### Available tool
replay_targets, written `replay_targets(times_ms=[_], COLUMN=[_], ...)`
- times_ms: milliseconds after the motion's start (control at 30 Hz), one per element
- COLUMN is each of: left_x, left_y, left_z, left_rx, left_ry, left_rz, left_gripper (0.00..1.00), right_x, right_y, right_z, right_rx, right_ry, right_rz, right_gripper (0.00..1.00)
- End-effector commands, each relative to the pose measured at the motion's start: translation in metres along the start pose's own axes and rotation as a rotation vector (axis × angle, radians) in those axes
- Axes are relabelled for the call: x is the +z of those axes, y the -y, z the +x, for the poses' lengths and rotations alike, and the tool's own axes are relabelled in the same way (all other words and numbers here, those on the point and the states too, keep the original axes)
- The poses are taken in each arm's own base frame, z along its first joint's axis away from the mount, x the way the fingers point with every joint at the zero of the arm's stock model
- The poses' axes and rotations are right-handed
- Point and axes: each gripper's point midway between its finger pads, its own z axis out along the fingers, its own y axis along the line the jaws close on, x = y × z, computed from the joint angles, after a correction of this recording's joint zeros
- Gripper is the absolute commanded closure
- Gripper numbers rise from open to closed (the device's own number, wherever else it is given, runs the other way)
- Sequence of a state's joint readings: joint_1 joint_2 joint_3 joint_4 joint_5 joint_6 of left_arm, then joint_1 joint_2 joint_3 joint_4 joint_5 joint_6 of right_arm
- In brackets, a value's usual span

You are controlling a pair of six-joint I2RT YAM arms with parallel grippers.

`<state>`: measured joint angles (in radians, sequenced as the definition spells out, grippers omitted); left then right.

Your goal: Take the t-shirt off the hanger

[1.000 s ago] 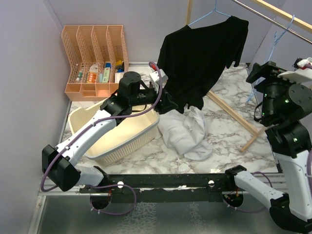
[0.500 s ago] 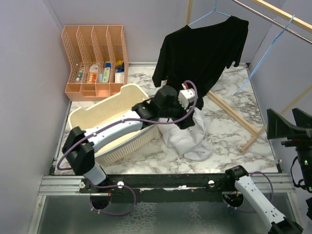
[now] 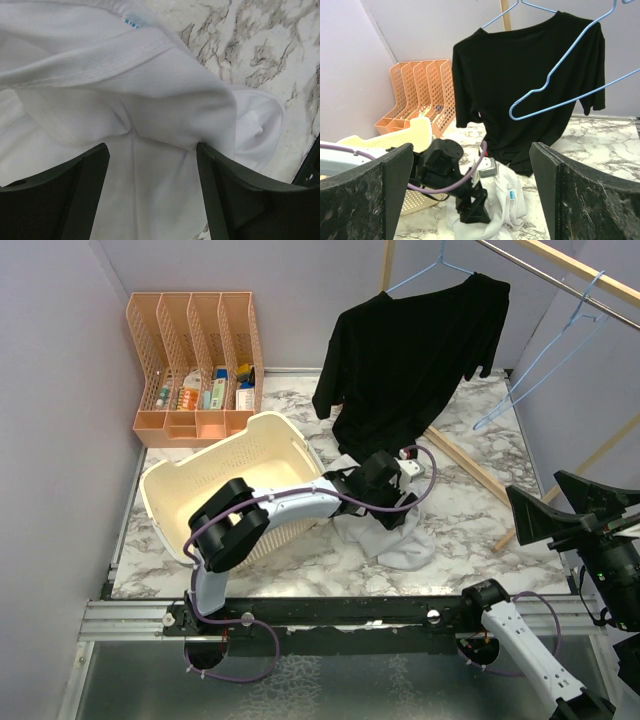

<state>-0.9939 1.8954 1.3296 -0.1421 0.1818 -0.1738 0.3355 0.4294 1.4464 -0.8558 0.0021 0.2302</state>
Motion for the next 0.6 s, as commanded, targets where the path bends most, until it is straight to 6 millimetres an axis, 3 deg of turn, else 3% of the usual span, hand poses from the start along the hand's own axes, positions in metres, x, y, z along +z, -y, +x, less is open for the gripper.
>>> replay_targets(times_ms=[0,267,333,467,500,533,567], left_x=[0.02,0.046,0.05,0.057,0.059,0.06,0.061], left_y=[0.007,-0.018,-0.023,-0.019,-0.015,-0.011,-0.01], left_z=[-0.008,0.019,0.03,0.059,0.065,0.07,0.074], left_rx=[0.023,0.014,0.02,0.05,0.056,0.058,0.051], left_ry=[0.026,-0.029,-0.065,-0.176,-0.198,-0.212,-0.223], left_rz=[-0.059,-0.195,-0.213,-0.159,-0.125,-0.097,-0.08], left_gripper=[0.26,0.17,0.02,0.01,0.04,0.15,0.36], right_x=[-0.008,-0.005,-0.006,-0.004,-0.004,-0.003,-0.003], right_y=[-0.006,-0.006,-0.006,-0.005,-0.005,-0.005,-0.005], right_z=[0.001,0.01,0.011,0.014,0.015,0.016,0.017], right_rx=[-0.021,-0.024,-0.025,-0.024,-0.022,-0.021,-0.02], right_ry=[0.015,0.005,0.005,0.0,-0.001,-0.003,-0.004], right_rz=[-0.042,-0.053,-0.055,-0.051,-0.051,-0.052,-0.052], right_gripper=[0.0,0.0,0.0,0.0,0.0,0.0,0.0])
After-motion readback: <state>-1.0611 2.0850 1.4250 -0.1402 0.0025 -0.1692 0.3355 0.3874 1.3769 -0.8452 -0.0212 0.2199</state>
